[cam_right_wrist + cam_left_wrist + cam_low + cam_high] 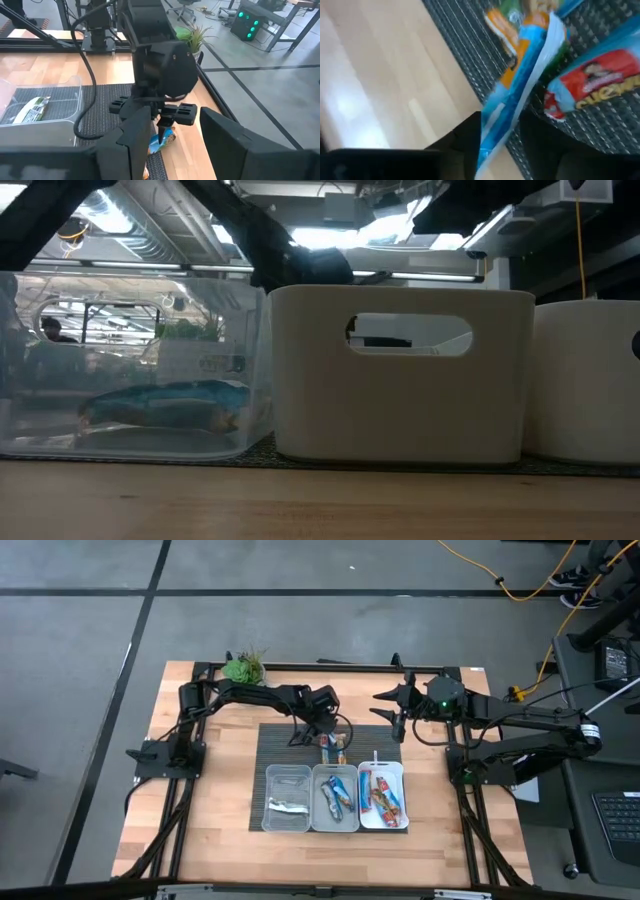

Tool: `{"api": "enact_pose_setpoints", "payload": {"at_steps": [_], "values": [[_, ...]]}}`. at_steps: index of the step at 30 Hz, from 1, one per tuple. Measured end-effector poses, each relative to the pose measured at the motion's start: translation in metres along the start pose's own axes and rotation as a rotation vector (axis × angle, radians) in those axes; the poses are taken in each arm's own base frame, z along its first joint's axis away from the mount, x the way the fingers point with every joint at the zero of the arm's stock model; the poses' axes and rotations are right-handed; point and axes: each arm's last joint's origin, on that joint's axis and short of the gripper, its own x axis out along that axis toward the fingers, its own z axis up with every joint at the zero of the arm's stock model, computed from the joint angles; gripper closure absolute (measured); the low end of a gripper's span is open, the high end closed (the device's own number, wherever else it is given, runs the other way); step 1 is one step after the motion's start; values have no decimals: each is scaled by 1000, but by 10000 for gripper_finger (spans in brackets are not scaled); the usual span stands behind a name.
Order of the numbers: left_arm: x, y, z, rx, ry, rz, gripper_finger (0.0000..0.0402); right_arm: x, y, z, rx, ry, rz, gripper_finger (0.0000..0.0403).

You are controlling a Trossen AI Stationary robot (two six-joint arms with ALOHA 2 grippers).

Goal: Pick and place Granola Bars by type
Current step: Put the yellow granola bar into the transparent bin

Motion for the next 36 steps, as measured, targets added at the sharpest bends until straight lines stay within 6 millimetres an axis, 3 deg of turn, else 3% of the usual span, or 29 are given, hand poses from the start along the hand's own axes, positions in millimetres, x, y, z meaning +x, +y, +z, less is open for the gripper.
{"api": "enact_pose_setpoints", "payload": {"at_steps": [9,17,25,30,36], "values": [[8,-4,-4,-33,38,-38,388,0,0,0,3,1,1,229],[-1,0,1,-57,110,33,391,0,0,0,0,1,1,229],[-34,24,26,-195,57,110,395,0,0,0,0,0,1,229],[-68,40,43,-282,-13,150,398,0,0,0,0,1,1,229],[-122,40,48,-359,-111,138,397,0,0,-3,-2,30,3,229]]}}
